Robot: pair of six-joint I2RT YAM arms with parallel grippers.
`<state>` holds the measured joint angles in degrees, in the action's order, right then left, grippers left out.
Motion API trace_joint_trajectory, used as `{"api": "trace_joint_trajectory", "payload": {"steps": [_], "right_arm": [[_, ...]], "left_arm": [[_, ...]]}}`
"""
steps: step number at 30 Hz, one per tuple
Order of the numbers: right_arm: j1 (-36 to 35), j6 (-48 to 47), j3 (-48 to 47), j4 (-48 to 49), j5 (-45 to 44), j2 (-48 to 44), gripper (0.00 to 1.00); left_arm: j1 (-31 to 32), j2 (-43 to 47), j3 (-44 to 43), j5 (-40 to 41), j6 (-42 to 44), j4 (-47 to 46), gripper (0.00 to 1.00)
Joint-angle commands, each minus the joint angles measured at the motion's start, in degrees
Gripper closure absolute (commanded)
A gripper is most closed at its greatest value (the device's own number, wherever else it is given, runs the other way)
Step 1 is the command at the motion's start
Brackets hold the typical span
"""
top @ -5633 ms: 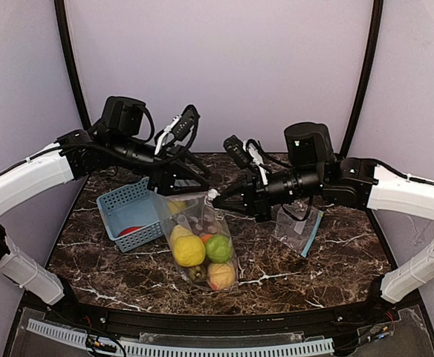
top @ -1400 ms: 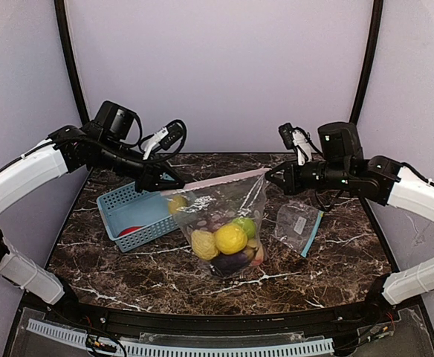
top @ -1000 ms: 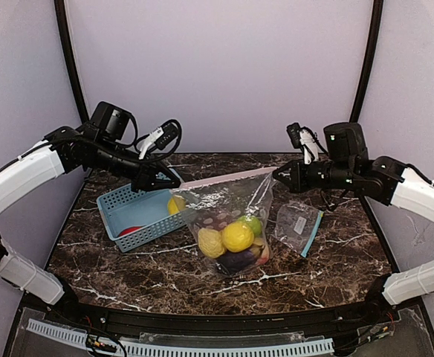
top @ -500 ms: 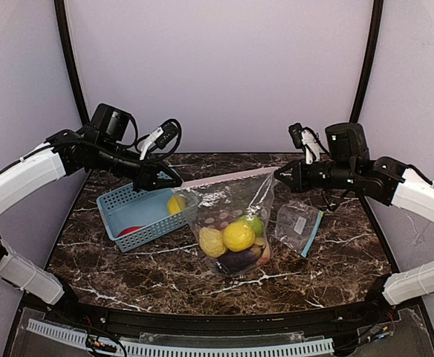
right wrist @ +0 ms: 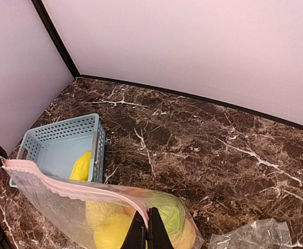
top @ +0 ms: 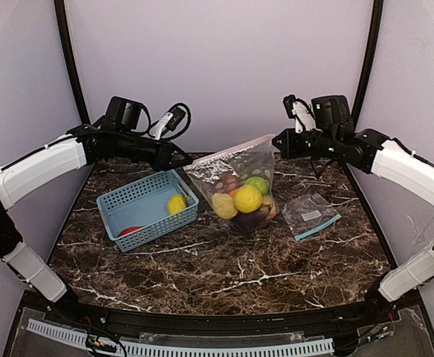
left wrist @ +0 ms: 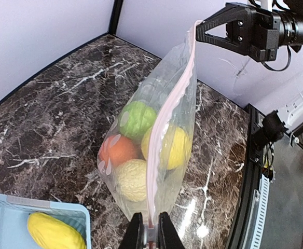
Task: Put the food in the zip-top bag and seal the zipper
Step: Place the zipper food storage bag at the center of the board.
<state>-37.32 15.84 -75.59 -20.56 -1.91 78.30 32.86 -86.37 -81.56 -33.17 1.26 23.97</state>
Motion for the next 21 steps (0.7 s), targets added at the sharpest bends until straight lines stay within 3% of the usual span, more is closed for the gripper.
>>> {"api": "trace_joint_trajectory", "payload": {"steps": [1, 13, 15, 17, 21], "right_arm": [[3.53, -2.82, -5.32, 5.81, 1.37, 4.76, 1.0], [9.66, -4.98, -17.61, 6.64, 10.71, 20.32, 1.0], [10.05, -4.39, -17.83, 6.43, 11.59, 21.1, 0.95], [10.17, -4.3, -17.84, 6.26, 12.07, 21.28, 0.88], [10.25, -4.83, -18.51, 4.88, 12.44, 20.93, 0.59]], "left_arm": [[-2.63, -3.63, -3.48, 1.96, -7.23, -9.3, 0.99], [-6.89, -15.03, -11.63, 2.58, -14.52, -16.98, 0.99], [-7.01, -15.97, -11.88, 2.42, -14.43, -16.97, 0.99], [-7.06, -16.34, -11.95, 2.22, -14.34, -16.77, 0.9], [-7.11, -16.13, -12.06, 1.33, -14.21, -16.44, 0.59]]}}
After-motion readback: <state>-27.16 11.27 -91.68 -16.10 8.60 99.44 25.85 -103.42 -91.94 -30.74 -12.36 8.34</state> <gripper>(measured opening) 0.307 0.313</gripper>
